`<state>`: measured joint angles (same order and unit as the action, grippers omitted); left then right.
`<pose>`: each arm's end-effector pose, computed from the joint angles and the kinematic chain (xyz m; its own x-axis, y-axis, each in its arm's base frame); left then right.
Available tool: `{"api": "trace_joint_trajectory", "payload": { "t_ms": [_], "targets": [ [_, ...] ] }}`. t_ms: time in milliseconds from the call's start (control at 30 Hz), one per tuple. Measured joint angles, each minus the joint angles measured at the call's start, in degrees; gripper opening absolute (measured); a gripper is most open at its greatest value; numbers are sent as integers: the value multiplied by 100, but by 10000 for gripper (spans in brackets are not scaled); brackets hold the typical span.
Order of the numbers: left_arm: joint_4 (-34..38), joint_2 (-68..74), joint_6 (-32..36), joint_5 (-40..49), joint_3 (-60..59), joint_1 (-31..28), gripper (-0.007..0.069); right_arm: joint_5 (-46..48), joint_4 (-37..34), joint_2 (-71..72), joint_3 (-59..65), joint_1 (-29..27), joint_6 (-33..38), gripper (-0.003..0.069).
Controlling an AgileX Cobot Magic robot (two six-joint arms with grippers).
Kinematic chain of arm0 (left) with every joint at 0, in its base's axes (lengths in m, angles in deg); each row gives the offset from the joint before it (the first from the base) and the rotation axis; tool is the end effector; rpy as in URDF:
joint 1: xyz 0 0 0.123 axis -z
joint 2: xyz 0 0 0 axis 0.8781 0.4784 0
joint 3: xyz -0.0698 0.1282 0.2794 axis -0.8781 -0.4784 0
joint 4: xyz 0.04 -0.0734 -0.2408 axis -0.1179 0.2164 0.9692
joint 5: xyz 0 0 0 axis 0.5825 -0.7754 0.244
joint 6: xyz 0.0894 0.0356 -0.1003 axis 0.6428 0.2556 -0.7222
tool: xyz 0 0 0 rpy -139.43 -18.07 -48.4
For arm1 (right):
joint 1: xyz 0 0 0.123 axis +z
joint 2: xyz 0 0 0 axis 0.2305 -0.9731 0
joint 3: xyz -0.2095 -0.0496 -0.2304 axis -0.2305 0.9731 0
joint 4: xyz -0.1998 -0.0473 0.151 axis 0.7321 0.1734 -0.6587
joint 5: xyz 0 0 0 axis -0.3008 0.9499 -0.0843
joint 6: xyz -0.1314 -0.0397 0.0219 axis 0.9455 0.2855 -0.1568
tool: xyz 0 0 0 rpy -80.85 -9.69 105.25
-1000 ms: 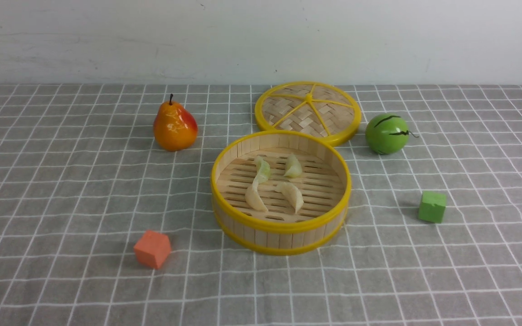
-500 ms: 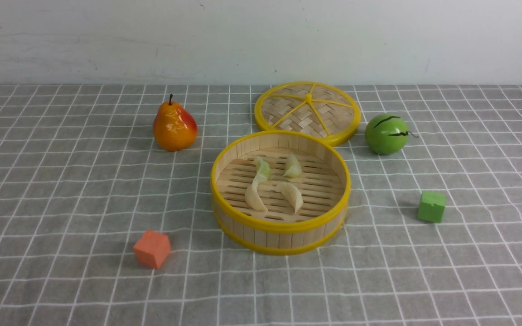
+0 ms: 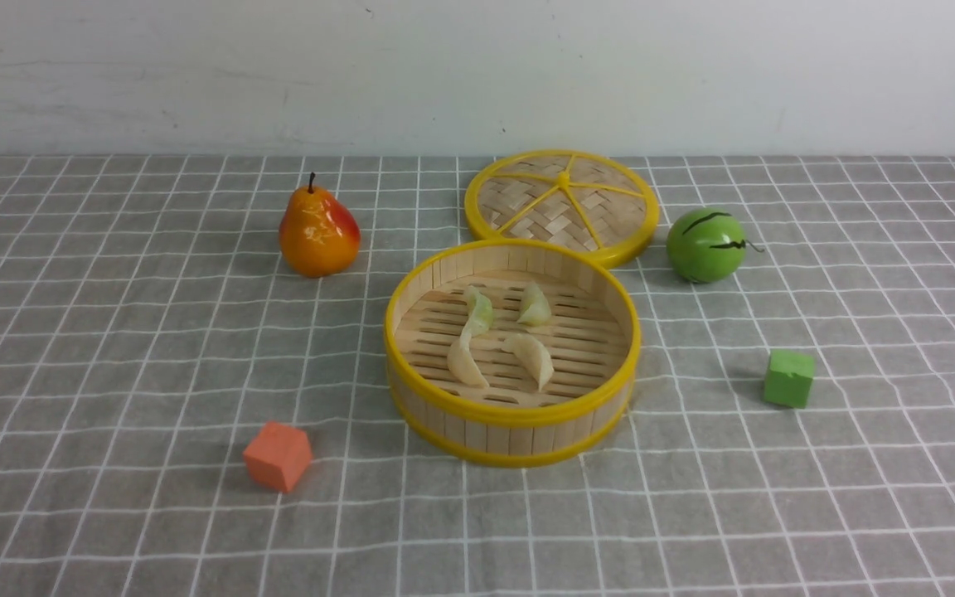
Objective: Put the dumplings into the steamer on the table with the grey tablecloth.
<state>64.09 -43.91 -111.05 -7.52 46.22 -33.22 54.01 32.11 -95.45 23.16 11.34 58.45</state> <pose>0.0732 -0.0105 0.2589 -0.3718 -0.0425 -0.9273 0.2399 0.9606 -0.1403 0.1539 0.0462 0.4682 0.0410 -0.1179 -0.9922 -0.2635 0.9566 -0.1246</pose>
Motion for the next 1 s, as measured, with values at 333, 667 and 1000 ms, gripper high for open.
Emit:
{"api": "trace_joint_trajectory", "payload": {
  "t_ms": [333,667,1000],
  "targets": [
    [0,0,0,0,0,0,185,-1981,-115,2003,3965,0,-2536,12],
    [0,0,0,2,0,0,195,-3671,157,2258,5798,0,-3964,21],
    [0,0,0,2,0,0,205,-2977,-352,2695,5818,-463,-3125,-1]
  ]
}}
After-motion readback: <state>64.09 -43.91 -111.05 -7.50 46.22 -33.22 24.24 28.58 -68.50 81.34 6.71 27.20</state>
